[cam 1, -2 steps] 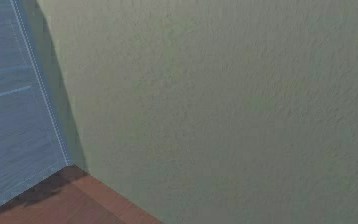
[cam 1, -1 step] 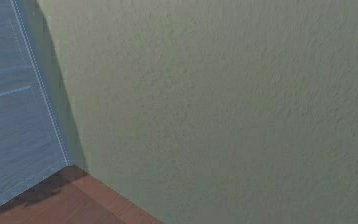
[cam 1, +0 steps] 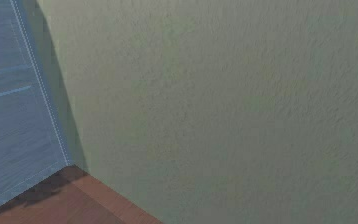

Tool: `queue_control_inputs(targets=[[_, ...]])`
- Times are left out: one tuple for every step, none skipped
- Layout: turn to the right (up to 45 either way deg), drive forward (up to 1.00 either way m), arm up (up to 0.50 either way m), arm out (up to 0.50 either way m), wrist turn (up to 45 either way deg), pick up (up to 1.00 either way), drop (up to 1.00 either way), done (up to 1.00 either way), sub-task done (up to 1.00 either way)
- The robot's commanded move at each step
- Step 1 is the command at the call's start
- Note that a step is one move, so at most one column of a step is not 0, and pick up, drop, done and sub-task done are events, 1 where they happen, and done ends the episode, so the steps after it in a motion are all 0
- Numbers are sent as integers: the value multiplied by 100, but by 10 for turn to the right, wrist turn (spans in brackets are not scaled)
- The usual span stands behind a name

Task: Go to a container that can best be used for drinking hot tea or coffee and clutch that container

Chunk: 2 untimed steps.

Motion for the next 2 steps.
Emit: queue_control_inputs(targets=[[0,0,10,0,0,0,0,0,0],[0,0,0,0,0,0,0,100,0]])
